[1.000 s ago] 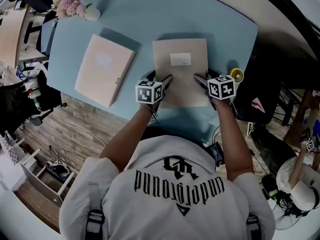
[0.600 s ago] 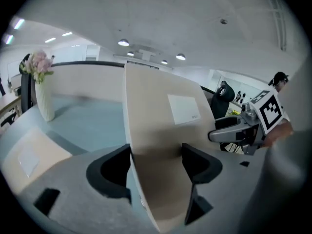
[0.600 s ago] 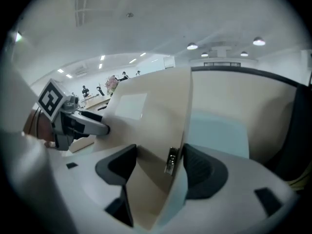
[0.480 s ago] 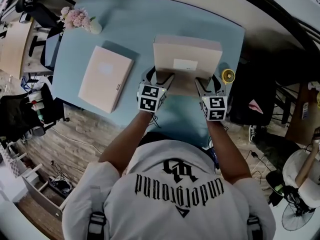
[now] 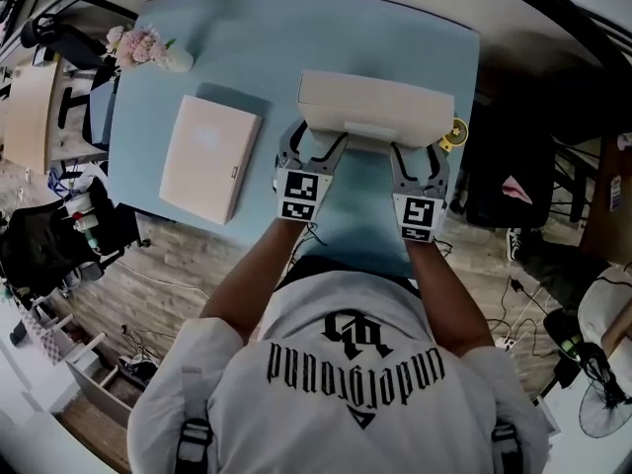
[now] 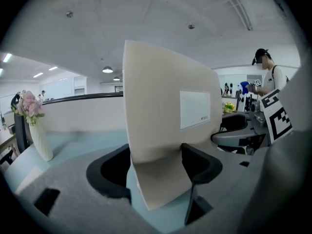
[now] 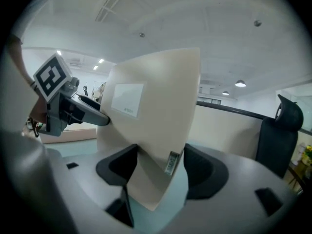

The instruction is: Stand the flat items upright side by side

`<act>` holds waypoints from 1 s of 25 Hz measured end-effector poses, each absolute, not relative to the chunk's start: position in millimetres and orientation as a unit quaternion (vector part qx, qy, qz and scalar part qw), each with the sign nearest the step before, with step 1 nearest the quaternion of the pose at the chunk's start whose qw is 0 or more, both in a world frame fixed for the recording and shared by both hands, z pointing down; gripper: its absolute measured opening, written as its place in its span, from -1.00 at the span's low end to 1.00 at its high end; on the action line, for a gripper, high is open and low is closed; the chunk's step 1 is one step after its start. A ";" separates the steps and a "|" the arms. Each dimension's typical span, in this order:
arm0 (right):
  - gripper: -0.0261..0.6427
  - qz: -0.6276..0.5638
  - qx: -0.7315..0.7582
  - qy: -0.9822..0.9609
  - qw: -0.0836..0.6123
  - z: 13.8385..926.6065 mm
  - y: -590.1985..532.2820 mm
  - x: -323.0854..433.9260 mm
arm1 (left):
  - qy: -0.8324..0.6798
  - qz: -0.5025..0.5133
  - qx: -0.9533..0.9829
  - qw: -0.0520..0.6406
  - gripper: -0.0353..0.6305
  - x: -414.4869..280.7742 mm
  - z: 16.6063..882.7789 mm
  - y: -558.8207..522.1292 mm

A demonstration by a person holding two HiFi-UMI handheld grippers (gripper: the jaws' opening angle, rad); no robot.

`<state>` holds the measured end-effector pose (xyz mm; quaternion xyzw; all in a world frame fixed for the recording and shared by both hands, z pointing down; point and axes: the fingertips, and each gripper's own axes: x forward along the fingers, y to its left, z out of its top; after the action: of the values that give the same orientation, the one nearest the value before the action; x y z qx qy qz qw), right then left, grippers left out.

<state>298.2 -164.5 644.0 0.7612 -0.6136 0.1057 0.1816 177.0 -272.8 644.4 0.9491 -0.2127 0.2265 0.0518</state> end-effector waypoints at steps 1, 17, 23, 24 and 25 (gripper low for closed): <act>-0.07 0.104 0.763 -0.611 0.184 647.5 -163.3 298.9 | -0.210 0.225 0.950 0.042 0.12 178.8 644.8 -273.0; -0.11 0.097 0.747 -0.627 0.197 650.7 -141.3 291.6 | -0.196 0.206 0.958 0.027 0.15 168.5 653.4 -262.8; -0.06 0.101 0.739 -0.638 0.190 639.5 -134.4 291.3 | -0.212 0.192 0.958 0.036 0.18 156.9 643.2 -261.3; -0.06 0.099 0.737 -0.641 0.190 636.8 -132.4 290.0 | -0.215 0.187 0.958 0.034 0.18 154.5 639.2 -260.5; -0.06 0.097 0.735 -0.644 0.189 633.5 -129.2 288.6 | -0.218 0.183 0.958 0.032 0.18 152.1 635.3 -258.8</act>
<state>288.6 -129.2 633.5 0.7350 -0.6440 0.0973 0.1889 152.1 -258.8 635.3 0.9580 -0.2185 0.1832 0.0321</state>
